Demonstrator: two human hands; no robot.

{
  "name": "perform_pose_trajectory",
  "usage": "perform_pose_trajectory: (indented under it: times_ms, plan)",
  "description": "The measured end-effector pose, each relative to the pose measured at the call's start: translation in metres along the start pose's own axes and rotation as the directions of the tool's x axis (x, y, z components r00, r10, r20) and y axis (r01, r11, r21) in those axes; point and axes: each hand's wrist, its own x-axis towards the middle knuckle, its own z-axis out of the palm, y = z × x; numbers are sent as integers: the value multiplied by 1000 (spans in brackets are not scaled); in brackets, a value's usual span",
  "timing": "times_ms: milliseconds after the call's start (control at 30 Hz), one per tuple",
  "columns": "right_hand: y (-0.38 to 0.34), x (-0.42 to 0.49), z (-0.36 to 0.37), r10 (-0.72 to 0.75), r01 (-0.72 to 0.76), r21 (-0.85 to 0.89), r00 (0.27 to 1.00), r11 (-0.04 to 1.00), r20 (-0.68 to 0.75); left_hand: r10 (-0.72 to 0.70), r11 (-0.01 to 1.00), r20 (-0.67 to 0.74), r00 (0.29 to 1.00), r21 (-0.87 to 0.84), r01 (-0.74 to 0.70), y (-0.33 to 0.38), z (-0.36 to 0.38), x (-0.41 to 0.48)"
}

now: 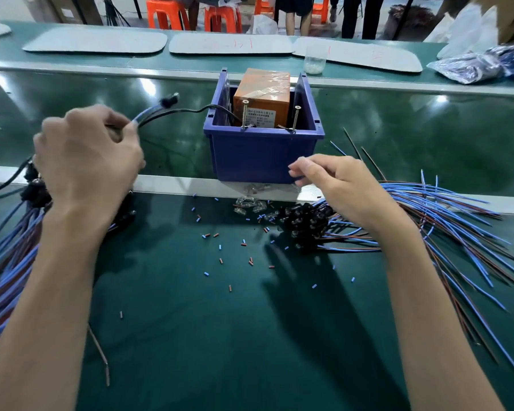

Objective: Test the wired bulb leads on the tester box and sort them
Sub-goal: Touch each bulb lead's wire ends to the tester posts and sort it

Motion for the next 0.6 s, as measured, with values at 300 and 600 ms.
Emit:
perform_pose_trajectory:
  times_ms: [300, 600]
  plan:
    - [-39, -12, 3, -90, 1, 745, 993, 667, 78, 514, 851, 248, 821, -267, -452, 89, 16, -86]
    - [-49, -15, -7, -141, 167, 800, 985, 576, -104, 336, 757, 624, 706, -625, 191, 103, 11, -90]
